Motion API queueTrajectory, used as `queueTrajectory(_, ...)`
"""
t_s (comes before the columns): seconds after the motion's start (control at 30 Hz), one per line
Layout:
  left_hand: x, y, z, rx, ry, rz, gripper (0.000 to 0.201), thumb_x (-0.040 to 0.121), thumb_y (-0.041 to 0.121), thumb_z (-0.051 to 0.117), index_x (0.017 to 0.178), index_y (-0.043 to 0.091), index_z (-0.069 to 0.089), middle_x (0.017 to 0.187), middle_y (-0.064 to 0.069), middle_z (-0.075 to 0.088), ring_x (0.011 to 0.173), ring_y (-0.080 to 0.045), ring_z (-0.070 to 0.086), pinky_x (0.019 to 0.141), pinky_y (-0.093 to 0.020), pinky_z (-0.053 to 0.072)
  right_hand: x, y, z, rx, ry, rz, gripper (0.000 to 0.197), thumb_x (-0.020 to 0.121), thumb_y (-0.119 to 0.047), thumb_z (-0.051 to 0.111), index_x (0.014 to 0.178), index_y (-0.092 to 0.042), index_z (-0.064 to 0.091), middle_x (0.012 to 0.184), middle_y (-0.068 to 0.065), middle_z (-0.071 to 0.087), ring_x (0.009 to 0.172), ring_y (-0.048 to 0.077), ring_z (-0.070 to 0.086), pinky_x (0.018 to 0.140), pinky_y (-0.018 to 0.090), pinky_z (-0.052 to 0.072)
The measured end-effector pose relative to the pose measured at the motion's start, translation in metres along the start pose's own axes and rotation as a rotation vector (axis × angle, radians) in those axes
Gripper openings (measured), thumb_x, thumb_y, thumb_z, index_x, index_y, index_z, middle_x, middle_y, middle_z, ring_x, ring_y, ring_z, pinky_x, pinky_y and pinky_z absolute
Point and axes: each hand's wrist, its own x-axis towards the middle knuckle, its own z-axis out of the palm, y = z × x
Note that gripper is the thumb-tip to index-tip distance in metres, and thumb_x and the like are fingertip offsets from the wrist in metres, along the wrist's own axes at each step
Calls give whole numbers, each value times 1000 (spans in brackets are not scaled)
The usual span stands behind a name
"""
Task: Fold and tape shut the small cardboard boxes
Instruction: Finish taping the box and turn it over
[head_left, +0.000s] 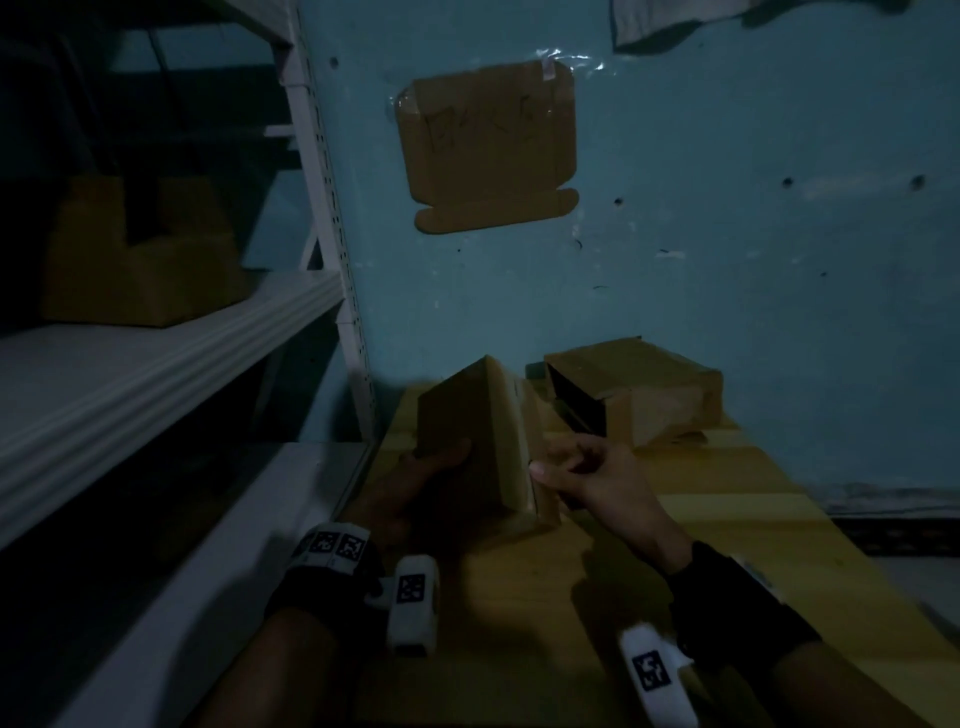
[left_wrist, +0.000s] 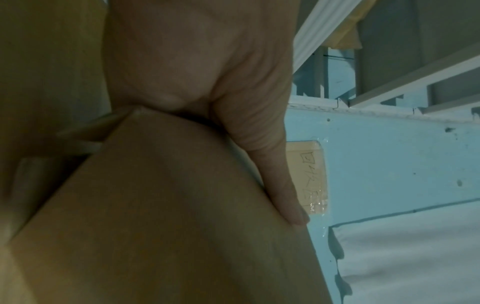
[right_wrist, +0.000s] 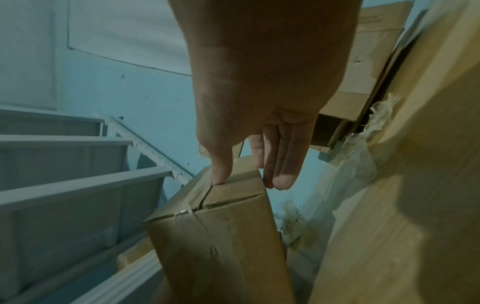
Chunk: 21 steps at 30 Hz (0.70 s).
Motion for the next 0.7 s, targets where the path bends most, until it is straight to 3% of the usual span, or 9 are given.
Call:
queueTrajectory(0.13,3,1,4,4,-3,22,95,56,36,94,138,16,52,129,-16,65,120,-39,60,100,-60,48,6,8,-2,-11,44,-7,31,82,-23,82,104,-7,68,70,1,70,66,18,67,60,24,57)
queueTrajectory(0.27,9,4,3,21,73,26,111,51,41,98,145,22,42,133,-13,63,119,-40,60,100,-62,47,14,14,-4,-14,65,-3,43,75,-32,84,98,-1,65,69,5,67,63,24,64,63,36,56)
queueTrajectory(0.37,8,5,7,44,88,27,106,50,41,97,141,20,48,129,-12,66,118,-37,62,100,-59,49,15,16,-5,5,63,-8,42,80,-26,82,96,7,62,70,11,64,60,21,62,58,31,55)
queueTrajectory(0.47,8,5,10,39,99,44,86,64,34,89,139,17,51,125,-12,68,114,-35,64,89,-51,56,13,12,-5,51,38,3,39,83,-32,76,90,4,63,70,11,63,59,16,61,57,26,55)
queueTrajectory(0.57,7,5,11,41,134,58,99,57,35,95,141,16,47,127,-13,66,113,-35,65,84,-49,58,9,5,-1,34,-50,19,34,82,-37,73,82,-4,65,67,6,64,59,14,60,58,24,53)
queueTrajectory(0.7,10,3,11,90,212,114,119,42,39,101,143,24,39,131,-9,63,113,-34,65,89,-57,55,5,4,6,12,-98,37,29,80,-33,77,78,-7,66,65,5,64,57,11,59,55,21,52)
